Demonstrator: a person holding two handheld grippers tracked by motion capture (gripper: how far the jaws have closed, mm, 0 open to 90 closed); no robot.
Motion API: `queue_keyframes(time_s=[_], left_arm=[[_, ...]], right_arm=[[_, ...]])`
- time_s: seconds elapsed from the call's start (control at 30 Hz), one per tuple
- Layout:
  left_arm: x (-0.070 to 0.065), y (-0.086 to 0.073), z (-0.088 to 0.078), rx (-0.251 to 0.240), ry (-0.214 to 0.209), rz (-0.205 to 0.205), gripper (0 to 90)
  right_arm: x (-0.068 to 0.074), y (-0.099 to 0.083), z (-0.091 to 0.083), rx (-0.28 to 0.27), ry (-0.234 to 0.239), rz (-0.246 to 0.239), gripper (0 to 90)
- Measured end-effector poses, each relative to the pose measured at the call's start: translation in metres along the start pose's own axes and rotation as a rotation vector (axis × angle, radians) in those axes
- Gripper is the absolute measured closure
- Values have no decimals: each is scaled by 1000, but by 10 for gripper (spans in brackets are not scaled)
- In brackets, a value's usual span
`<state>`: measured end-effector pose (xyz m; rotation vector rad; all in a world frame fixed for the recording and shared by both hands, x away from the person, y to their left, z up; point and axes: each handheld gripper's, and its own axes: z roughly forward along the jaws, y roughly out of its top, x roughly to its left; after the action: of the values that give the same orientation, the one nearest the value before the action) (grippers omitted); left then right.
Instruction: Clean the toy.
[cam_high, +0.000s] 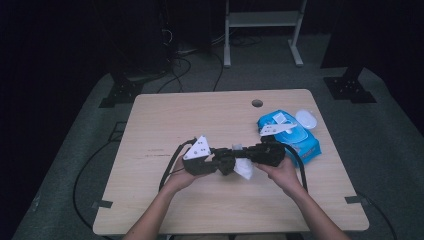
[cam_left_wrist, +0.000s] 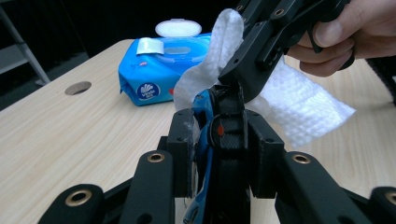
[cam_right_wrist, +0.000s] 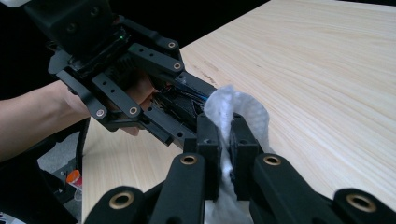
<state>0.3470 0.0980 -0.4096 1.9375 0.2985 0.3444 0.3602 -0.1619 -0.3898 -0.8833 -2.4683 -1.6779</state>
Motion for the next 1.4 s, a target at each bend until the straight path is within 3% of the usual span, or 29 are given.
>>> queue_keyframes(time_s=[0.2,0.47,0.57,0.7,0.9,1.03,1.23,1.4], left_arm=[[1,-11,-16,-21,42,-8,672],[3,-23,-39,-35,64,-32,671],[5,-31,-48,-48,73,-53,670],[5,-38,-58,-39,75,-64,668],[3,-51,-62,23,93,-64,672],[6,-59,-63,21,109,-85,670],[5,-69,-60,98,95,-74,681],[9,-78,-58,155,101,-96,684]], right_arm=[[4,7,17,14,25,-17,852],[-5,3,43,73,-6,-18,852],[0,3,50,58,18,-11,852],[7,7,58,71,26,-39,851],[11,9,69,104,17,-65,852],[9,6,75,123,7,-65,851],[5,2,81,141,-8,-69,851],[1,-3,86,145,-6,-54,851]])
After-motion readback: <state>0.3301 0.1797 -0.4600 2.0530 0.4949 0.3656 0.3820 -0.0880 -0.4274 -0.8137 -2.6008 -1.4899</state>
